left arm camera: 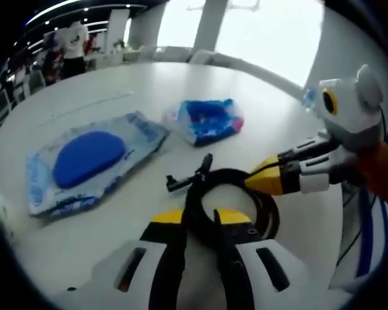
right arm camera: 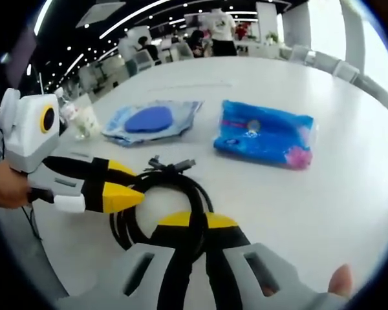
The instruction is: Arrange the tabletop items into an orderly group along one side of the table until the central work area is clear of visible clutter.
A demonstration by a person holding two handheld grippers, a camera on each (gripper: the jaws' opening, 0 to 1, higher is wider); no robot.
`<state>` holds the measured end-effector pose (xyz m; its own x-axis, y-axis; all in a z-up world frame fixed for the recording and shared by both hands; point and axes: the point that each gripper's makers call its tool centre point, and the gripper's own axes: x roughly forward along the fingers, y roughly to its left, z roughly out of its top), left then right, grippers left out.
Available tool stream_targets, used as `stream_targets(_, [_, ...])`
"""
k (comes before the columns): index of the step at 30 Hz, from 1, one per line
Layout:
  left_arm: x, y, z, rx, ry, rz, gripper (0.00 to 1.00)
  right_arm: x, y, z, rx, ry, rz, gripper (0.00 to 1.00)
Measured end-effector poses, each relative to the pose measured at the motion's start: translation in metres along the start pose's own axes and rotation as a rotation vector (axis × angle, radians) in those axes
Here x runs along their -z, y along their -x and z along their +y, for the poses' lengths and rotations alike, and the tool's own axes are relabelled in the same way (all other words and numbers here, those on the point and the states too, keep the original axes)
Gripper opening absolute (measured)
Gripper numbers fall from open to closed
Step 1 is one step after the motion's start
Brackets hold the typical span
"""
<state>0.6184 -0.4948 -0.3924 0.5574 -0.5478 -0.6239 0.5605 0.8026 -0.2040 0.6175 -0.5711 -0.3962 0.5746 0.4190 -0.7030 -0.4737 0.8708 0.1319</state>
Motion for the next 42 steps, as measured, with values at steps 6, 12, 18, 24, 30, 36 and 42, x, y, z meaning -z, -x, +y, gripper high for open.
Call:
stream_targets(6, [-0.002,-0.001,0.001,-0.005,-0.007,0.001,0.14,-0.001,-0.001,-0.001,0.006,0.012,0.006,0.06])
stream_targets(12, [-0.002,-0.001,0.002,-0.004,-0.015,-0.003,0.16,-0.001,-0.001,-0.001,0.004,0.007,0.007,0.07])
stream_targets(18, [-0.002,0.000,0.006,-0.005,-0.019,-0.006,0.24,-0.003,-0.001,-0.001,0.007,0.006,0.001,0.08])
stream_targets(24, [-0.002,0.002,0.007,-0.003,-0.025,-0.006,0.32,-0.008,0.000,-0.004,0.025,0.014,-0.012,0.18])
stream_targets(30, [-0.001,0.003,0.010,-0.005,-0.027,-0.008,0.40,-0.010,0.001,-0.008,0.042,0.040,-0.023,0.33])
stream_targets(36, [-0.006,0.006,0.010,0.001,-0.012,-0.033,0.54,-0.019,0.001,-0.006,0.046,0.051,-0.065,0.49])
stream_targets(42, [-0.010,0.008,0.012,0.007,0.035,-0.051,0.75,-0.028,0.003,-0.005,0.049,0.037,-0.101,0.58])
